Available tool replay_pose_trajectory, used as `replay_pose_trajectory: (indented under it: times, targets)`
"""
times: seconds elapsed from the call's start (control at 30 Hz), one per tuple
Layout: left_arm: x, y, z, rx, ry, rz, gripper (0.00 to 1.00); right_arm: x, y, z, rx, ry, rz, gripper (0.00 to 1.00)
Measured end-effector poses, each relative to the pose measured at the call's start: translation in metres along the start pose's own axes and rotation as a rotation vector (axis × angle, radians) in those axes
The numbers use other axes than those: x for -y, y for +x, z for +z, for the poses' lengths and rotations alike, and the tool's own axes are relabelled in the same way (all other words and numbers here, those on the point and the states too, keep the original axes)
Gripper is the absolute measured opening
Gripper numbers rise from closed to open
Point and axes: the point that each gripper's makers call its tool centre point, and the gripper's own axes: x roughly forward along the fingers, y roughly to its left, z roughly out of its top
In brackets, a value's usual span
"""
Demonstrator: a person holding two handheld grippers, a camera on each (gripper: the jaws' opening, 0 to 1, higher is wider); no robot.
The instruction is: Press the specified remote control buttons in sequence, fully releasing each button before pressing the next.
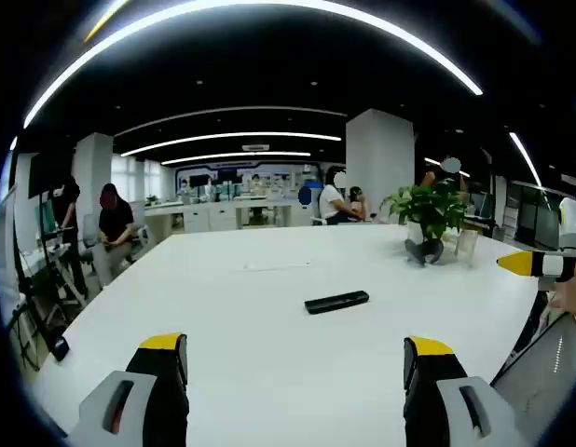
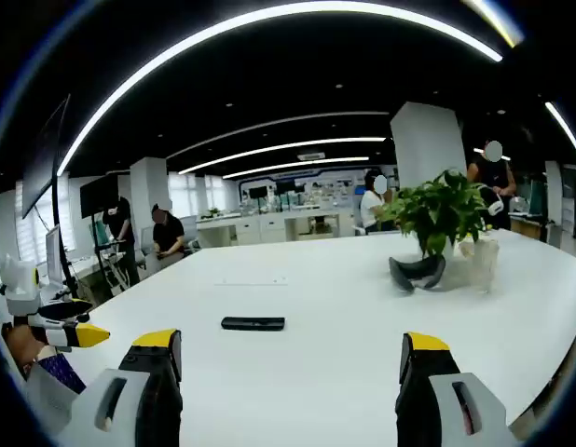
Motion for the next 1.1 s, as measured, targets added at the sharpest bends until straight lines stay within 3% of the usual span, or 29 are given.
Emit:
replay_pose_trajectory:
  times: [1.1]
  targets:
    - [-0.0057, 0.0001, -0.0039, -0.019, -0.006, 0.013, 0.99, -0.0036, 0.0025, -0.0067, -0.020, 0.006, 0.030, 0.98]
